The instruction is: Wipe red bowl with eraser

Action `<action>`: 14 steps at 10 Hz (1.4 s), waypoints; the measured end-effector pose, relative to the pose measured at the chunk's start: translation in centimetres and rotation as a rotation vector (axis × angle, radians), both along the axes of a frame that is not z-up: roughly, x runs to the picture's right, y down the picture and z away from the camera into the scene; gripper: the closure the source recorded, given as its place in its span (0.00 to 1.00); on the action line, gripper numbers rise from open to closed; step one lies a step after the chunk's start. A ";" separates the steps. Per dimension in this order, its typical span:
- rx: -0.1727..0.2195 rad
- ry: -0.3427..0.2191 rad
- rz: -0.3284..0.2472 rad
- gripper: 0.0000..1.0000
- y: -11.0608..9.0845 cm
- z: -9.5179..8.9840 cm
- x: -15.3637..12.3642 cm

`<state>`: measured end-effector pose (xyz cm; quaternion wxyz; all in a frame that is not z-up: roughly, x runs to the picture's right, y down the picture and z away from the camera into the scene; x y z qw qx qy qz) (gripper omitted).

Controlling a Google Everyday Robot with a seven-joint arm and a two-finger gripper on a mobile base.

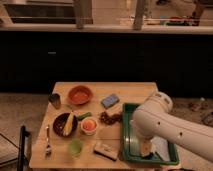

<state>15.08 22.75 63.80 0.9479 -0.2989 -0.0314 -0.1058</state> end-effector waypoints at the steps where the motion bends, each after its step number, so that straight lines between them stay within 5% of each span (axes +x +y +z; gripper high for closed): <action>1: -0.002 -0.001 -0.004 0.20 0.6 -0.2 -0.4; 12: -0.038 -0.036 0.015 0.20 4.8 0.5 -6.6; 14: -0.044 -0.030 0.028 0.27 5.5 0.6 -6.9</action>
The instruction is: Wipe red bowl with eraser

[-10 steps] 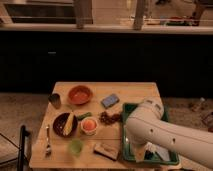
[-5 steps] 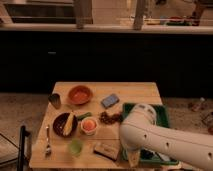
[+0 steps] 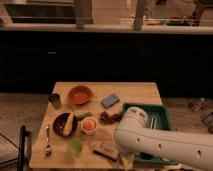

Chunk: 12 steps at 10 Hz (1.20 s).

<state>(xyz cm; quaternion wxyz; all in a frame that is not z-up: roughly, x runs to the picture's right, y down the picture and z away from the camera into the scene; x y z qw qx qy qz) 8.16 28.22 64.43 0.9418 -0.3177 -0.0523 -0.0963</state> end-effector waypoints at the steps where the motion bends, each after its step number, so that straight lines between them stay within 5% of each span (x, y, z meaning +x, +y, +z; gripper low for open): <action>1: 0.000 0.007 0.014 0.38 0.1 -0.1 0.3; 3: -0.007 0.012 0.048 0.48 0.8 0.5 -0.4; 7: -0.013 0.016 0.081 0.39 1.5 1.1 -0.5; 9: -0.016 0.015 0.115 0.22 2.2 1.7 -0.5; 12: -0.011 -0.010 0.147 0.20 1.5 0.9 -0.9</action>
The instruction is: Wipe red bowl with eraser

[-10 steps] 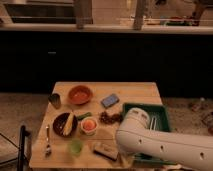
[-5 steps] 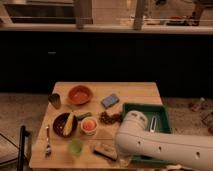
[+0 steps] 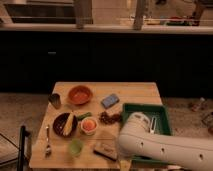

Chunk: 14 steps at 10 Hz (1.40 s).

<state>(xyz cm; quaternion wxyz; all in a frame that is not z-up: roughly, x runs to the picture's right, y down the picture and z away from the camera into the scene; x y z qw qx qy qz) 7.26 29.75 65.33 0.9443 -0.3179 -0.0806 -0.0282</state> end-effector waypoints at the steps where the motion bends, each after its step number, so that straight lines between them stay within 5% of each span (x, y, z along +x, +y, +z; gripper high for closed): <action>1: 0.000 -0.031 0.032 0.20 -0.2 -0.2 -0.6; 6: -0.010 -0.115 0.162 0.20 -0.5 0.3 -3.2; 14: -0.054 -0.036 0.435 0.20 -0.5 4.9 -4.4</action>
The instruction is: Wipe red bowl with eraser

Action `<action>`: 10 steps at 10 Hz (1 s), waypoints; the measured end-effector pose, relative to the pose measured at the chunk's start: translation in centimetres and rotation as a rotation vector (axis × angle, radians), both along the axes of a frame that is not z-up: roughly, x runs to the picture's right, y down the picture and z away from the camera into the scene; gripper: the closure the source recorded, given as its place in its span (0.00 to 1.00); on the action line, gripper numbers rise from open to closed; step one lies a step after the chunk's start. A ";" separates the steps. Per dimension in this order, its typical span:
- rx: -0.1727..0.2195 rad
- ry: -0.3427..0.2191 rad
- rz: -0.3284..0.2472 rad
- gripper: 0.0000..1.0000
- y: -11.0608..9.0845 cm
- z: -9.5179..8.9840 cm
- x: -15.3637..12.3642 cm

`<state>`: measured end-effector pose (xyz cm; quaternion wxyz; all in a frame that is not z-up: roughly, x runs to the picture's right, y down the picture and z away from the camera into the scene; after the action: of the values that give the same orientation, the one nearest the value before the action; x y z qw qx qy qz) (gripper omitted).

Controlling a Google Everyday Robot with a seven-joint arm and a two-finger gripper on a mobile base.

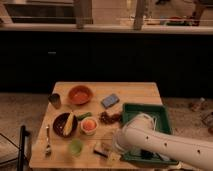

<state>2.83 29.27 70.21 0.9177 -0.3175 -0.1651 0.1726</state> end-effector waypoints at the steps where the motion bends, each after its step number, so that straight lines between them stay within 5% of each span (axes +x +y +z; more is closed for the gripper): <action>1: -0.011 0.017 0.042 0.20 0.3 0.6 -0.2; 5: -0.031 0.055 0.164 0.20 1.0 2.3 -0.6; 10: -0.004 0.054 0.207 0.20 1.3 4.1 -0.9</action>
<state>1.97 30.58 74.32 0.8983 -0.2959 -0.1718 0.2755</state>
